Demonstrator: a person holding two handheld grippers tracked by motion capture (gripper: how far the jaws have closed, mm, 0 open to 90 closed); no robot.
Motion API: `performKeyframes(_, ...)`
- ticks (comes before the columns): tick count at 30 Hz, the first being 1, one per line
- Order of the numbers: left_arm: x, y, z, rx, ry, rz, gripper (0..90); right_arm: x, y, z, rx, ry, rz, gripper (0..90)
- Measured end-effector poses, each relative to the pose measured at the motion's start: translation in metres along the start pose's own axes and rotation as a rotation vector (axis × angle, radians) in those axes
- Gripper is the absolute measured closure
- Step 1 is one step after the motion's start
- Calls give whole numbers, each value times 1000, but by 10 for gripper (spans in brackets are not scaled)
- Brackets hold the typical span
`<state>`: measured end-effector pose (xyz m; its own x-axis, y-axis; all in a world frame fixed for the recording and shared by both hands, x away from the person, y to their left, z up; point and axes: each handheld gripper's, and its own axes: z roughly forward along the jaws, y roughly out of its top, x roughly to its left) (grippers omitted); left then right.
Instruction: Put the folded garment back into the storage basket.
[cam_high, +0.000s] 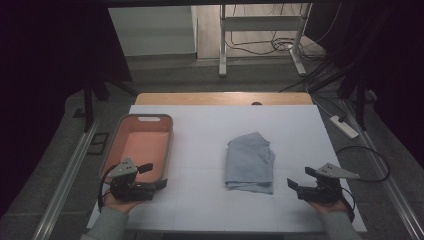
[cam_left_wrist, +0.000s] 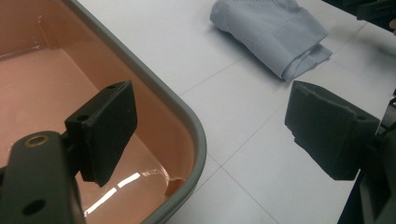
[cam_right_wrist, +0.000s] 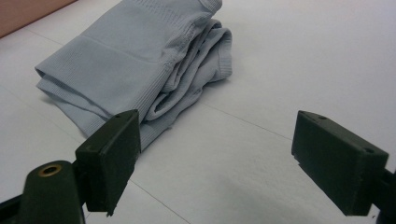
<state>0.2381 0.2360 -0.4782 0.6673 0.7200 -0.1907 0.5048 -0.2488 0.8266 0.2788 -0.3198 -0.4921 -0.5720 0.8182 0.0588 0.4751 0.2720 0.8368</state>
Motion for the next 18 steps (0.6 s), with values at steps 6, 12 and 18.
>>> performKeyframes(6, -1, 3, 2, -4, 1, 3, 167, 0, -1, -1, 3, -4, -4, 166)
performKeyframes(12, -4, 7, 6, 0, -2, 12, 168, -1, -2, -3, -3, -12, 3, 166)
performKeyframes(18, -6, 11, 10, 7, -5, 24, 168, -1, -1, -1, 1, -9, 3, 169)
